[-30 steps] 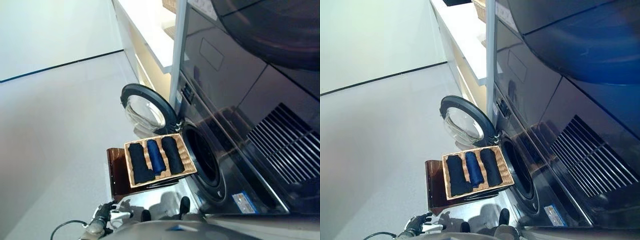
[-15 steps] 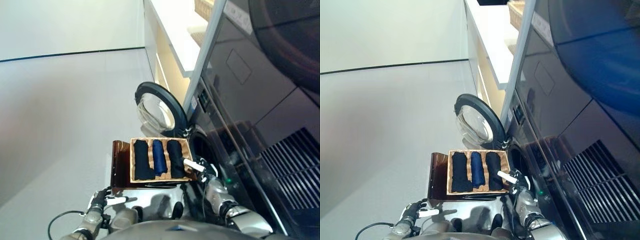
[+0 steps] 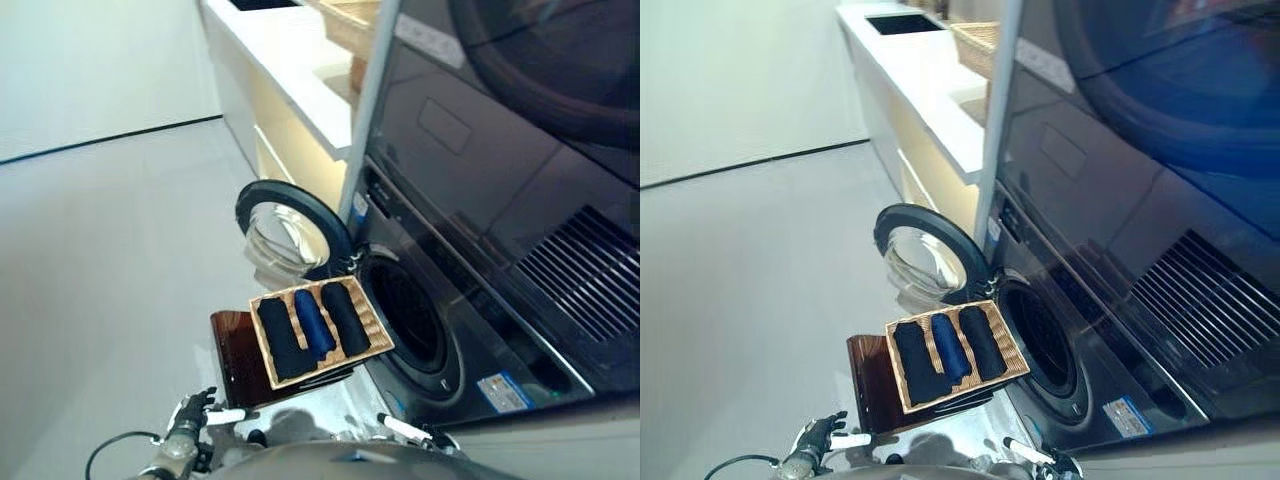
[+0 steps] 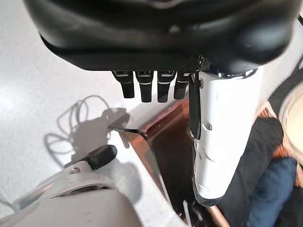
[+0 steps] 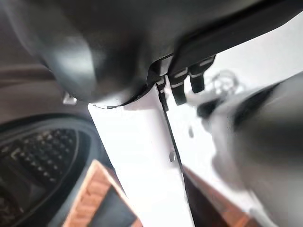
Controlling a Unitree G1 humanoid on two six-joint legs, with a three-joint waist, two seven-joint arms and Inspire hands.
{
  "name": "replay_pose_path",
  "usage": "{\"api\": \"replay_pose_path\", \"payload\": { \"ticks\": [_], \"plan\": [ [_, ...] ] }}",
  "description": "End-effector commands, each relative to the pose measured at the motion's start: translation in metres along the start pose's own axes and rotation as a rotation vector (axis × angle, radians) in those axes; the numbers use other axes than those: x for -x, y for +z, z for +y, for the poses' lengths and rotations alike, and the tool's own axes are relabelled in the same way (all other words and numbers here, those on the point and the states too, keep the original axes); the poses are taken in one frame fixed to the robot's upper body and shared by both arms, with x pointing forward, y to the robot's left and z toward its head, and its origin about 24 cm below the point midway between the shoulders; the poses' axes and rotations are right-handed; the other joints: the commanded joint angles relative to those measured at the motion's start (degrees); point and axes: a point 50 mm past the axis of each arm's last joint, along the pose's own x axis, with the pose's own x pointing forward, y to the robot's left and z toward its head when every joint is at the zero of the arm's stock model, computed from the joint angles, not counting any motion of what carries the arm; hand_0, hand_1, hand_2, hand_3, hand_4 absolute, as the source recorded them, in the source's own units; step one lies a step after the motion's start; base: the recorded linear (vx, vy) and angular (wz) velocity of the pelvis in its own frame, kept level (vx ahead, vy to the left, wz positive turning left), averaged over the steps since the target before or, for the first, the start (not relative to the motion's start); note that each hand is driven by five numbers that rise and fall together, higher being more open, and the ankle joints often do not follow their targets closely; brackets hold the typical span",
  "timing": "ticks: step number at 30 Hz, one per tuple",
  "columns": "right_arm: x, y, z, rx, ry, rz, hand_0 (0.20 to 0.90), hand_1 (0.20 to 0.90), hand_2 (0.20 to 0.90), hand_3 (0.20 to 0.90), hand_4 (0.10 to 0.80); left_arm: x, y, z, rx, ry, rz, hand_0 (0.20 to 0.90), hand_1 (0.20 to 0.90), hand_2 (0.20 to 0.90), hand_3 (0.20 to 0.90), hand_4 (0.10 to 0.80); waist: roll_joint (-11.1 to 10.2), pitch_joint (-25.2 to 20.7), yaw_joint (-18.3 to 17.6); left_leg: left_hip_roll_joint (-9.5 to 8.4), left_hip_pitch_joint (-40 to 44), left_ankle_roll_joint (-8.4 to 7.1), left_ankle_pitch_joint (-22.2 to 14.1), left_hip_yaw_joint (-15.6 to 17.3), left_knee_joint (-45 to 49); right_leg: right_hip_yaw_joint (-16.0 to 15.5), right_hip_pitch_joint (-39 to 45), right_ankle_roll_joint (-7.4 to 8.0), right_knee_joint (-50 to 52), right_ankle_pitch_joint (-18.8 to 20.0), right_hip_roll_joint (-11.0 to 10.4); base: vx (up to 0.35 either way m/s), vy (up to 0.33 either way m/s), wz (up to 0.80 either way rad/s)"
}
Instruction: Pick up the clothes and place them into the washing machine
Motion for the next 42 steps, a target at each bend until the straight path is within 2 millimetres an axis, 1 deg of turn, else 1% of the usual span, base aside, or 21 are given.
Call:
{"api": "replay_pose_path", "payload": {
  "ticks": [1, 4, 9, 11, 12, 13, 14, 15, 16, 19, 20, 21, 22, 24, 25, 26, 27, 30, 31, 35, 42],
  "plan": [
    [-0.003, 0.029, -0.004, 0.056, -0.021, -0.093, 0.900, 0.900, 0.900, 0.900, 0.800, -0.005, 0.020, 0.009, -0.002, 0.017, -0.066, 0.900, 0.900, 0.900, 0.900, 0.800, -1.60, -0.79, 0.74, -5.36, -2.51, 0.29, -1.74, -2.48, 0.00, 4.06, -1.85, -1.40, -3.97, 2.61, 4.10, 0.079, -0.003, 0.14],
    [-0.003, 0.023, -0.010, 0.114, -0.048, -0.070, 0.900, 0.900, 0.900, 0.900, 0.800, -0.003, 0.012, -0.002, -0.001, -0.016, -0.045, 0.900, 0.900, 0.900, 0.900, 0.800, -1.92, -2.18, 0.92, -5.62, -2.35, 0.26, -2.38, -2.38, -0.37, 3.18, -0.10, -0.43, -7.65, 4.50, 3.66, 0.090, -0.001, 0.04],
    [-0.003, 0.033, -0.013, 0.165, -0.079, -0.100, 0.900, 0.900, 0.900, 0.900, 0.800, -0.002, 0.010, -0.005, -0.029, -0.033, -0.042, 0.900, 0.900, 0.900, 0.900, 0.800, -2.12, -2.14, 1.15, -5.65, -2.22, 0.46, -2.68, -2.49, -0.37, 2.65, -0.14, -0.15, -7.04, 5.01, 3.44, 0.030, -0.004, 0.02],
    [-0.004, 0.066, -0.006, 0.222, -0.066, -0.207, 0.900, 0.900, 0.900, 0.900, 0.800, -0.004, 0.020, 0.002, -0.034, -0.010, -0.081, 0.900, 0.900, 0.900, 0.900, 0.800, -1.11, 0.78, 0.57, -4.99, -2.87, 1.70, -2.47, -3.25, 0.23, 4.37, -6.51, 0.36, 5.09, 3.57, 3.62, -0.109, 0.005, -0.03],
    [-0.004, 0.079, -0.002, 0.225, -0.059, -0.243, 0.900, 0.900, 0.900, 0.900, 0.800, -0.005, 0.024, 0.006, -0.035, 0.003, -0.092, 0.900, 0.900, 0.900, 0.900, 0.800, -0.70, 1.83, 0.20, -5.02, -3.50, 1.71, -2.22, -3.85, 0.36, 5.94, -8.49, 0.62, 6.87, 3.06, 3.43, -0.077, -0.046, -0.07],
    [-0.003, 0.088, 0.000, 0.241, -0.058, -0.265, 0.900, 0.900, 0.900, 0.900, 0.800, -0.005, 0.024, 0.008, -0.035, 0.013, -0.090, 0.900, 0.900, 0.900, 0.900, 0.800, -0.32, 2.14, 0.39, -4.92, -3.94, 1.34, -2.11, -4.20, 0.03, 5.71, -8.77, 0.58, 4.75, 3.11, 2.15, -0.030, -0.051, -0.03],
    [-0.003, 0.088, 0.000, 0.241, -0.058, -0.265, 0.900, 0.900, 0.900, 0.900, 0.800, -0.005, 0.024, 0.008, -0.035, 0.013, -0.090, 0.900, 0.900, 0.900, 0.900, 0.800, -0.32, 2.15, 0.38, -4.92, -3.93, 1.34, -2.11, -4.22, 0.03, 5.70, -8.76, 0.58, 4.74, 3.11, 2.15, 0.001, -0.107, 0.14],
    [-0.002, 0.095, 0.001, 0.269, -0.060, -0.291, 0.900, 0.900, 0.900, 0.900, 0.800, -0.005, 0.025, 0.010, -0.030, 0.025, -0.090, 0.900, 0.900, 0.900, 0.900, 0.800, -0.17, 2.15, 0.99, -4.87, -4.39, 0.73, -1.99, -4.35, -0.32, 4.59, -7.97, 0.45, 1.02, 3.72, 0.52, 0.037, -0.180, 0.23],
    [-0.001, 0.109, 0.008, 0.279, -0.045, -0.341, 0.900, 0.900, 0.900, 0.900, 0.800, -0.006, 0.027, 0.013, -0.008, 0.047, -0.099, 0.900, 0.900, 0.900, 0.900, 0.800, -0.47, 2.35, 1.32, -4.53, -5.01, -0.09, -2.25, -4.49, -0.37, 3.61, -7.25, 0.69, -3.20, 6.24, -1.39, 0.081, -0.224, 0.25],
    [0.001, 0.117, 0.010, 0.300, -0.051, -0.365, 0.900, 0.900, 0.900, 0.900, 0.800, -0.006, 0.028, 0.015, 0.023, 0.060, -0.105, 0.900, 0.900, 0.900, 0.900, 0.800, -0.86, 2.53, 1.92, -4.15, -5.20, -0.72, -2.20, -4.23, -0.30, 2.82, -6.52, 0.85, -4.69, 6.76, -1.51, 0.060, -0.157, 0.24],
    [0.003, 0.129, 0.008, 0.290, -0.072, -0.403, 0.900, 0.900, 0.900, 0.900, 0.800, -0.006, 0.037, 0.013, 0.054, 0.066, -0.145, 0.900, 0.900, 0.900, 0.900, 0.800, -0.89, 3.48, 2.49, -3.30, -7.02, -1.84, -2.08, -4.17, 1.43, 0.84, -6.26, 0.68, -4.94, 6.29, -1.72, -0.179, -0.230, 0.26],
    [0.008, 0.155, 0.003, 0.257, -0.106, -0.480, 0.900, 0.900, 0.900, 0.900, 0.800, -0.007, 0.061, 0.008, 0.075, 0.059, -0.233, 0.900, 0.900, 0.900, 0.900, 0.800, -0.49, 7.17, 2.21, -2.59, -13.65, -3.04, -2.63, -3.92, 10.13, -2.07, -7.15, 0.02, -3.99, 6.01, -2.78, -0.182, -0.228, 0.42],
    [0.008, 0.155, 0.003, 0.257, -0.106, -0.481, 0.900, 0.900, 0.900, 0.900, 0.800, -0.007, 0.061, 0.008, 0.075, 0.060, -0.234, 0.900, 0.900, 0.900, 0.900, 0.800, -0.51, 6.91, 2.02, -2.68, -14.09, -2.99, -2.52, -4.09, 10.24, -2.25, -7.42, 0.03, -4.02, 6.09, -2.86, -0.273, -0.167, 0.57],
    [0.014, 0.178, -0.003, 0.256, -0.154, -0.532, 0.900, 0.900, 0.900, 0.900, 0.800, -0.007, 0.072, 0.006, 0.089, 0.061, -0.263, 0.900, 0.900, 0.900, 0.900, 0.800, 0.55, 8.19, 1.67, -1.31, -17.62, -2.99, -1.75, -0.35, 11.70, -5.20, -9.52, -0.17, -2.34, 5.28, -3.28, -0.116, -0.067, 1.45],
    [0.018, 0.193, -0.003, 0.272, -0.171, -0.566, 0.900, 0.900, 0.900, 0.900, 0.800, -0.007, 0.071, 0.006, 0.098, 0.070, -0.260, 0.900, 0.900, 0.900, 0.900, 0.800, 1.26, 8.41, 2.35, -1.87, -18.33, -2.40, -1.55, -1.67, 10.69, -5.27, -11.54, -0.44, -1.27, 4.87, -2.74, -0.133, -0.018, 1.31],
    [0.028, 0.223, -0.005, 0.282, -0.214, -0.637, 0.900, 0.900, 0.900, 0.900, 0.800, -0.007, 0.080, 0.008, 0.106, 0.079, -0.296, 0.900, 0.900, 0.900, 0.900, 0.800, 2.14, 8.91, 3.00, -2.75, -21.57, -1.92, -0.95, -2.27, 10.53, -4.56, -15.54, -0.74, 0.16, 5.06, -2.84, -0.110, 0.005, 0.23],
    [0.028, 0.223, -0.005, 0.282, -0.214, -0.637, 0.900, 0.900, 0.900, 0.900, 0.800, -0.007, 0.080, 0.008, 0.107, 0.079, -0.297, 0.900, 0.900, 0.900, 0.900, 0.800, 2.13, 8.77, 3.02, -2.75, -21.76, -1.91, -0.96, -2.25, 10.58, -4.53, -15.75, -0.75, 0.24, 5.04, -2.86, -0.122, 0.005, -0.17],
    [0.051, 0.272, -0.010, 0.318, -0.303, -0.742, 0.900, 0.900, 0.900, 0.900, 0.800, -0.003, 0.094, 0.011, 0.137, 0.083, -0.386, 0.900, 0.900, 0.900, 0.900, 0.800, 3.08, 9.33, 4.77, -3.17, -25.10, -1.22, -0.44, -1.68, 10.85, -3.02, -20.65, -1.10, 2.30, 4.96, -3.18, -0.013, 0.018, -0.16],
    [0.057, 0.283, -0.011, 0.340, -0.340, -0.762, 0.900, 0.900, 0.900, 0.900, 0.800, 0.000, 0.101, 0.013, 0.151, 0.086, -0.427, 0.900, 0.900, 0.900, 0.900, 0.800, 3.49, 9.77, 5.47, -3.10, -25.15, -1.55, -1.76, -1.90, 11.05, -2.32, -21.32, -0.61, 3.34, 3.53, -3.10, 0.053, 0.020, -0.09],
    [0.088, 0.329, -0.025, 0.371, -0.473, -0.852, 0.900, 0.900, 0.900, 0.900, 0.800, 0.005, 0.118, 0.020, 0.212, 0.113, -0.513, 0.900, 0.900, 0.900, 0.900, 0.800, 4.55, 11.79, 7.12, -3.21, -27.68, -1.36, -1.70, -1.85, 11.75, -1.57, -24.11, -0.70, 4.86, 3.18, -3.48, 0.020, 0.003, -0.13],
    [0.104, 0.347, -0.029, 0.390, -0.531, -0.895, 0.900, 0.900, 0.900, 0.900, 0.800, 0.005, 0.125, 0.026, 0.219, 0.149, -0.532, 0.900, 0.900, 0.900, 0.900, 0.800, 5.00, 12.32, 7.61, -3.59, -29.68, -1.25, -1.93, -2.34, 12.36, -1.34, -26.41, -0.82, 5.88, 3.04, -3.57, 0.016, 0.001, 0.01]
  ]
}}
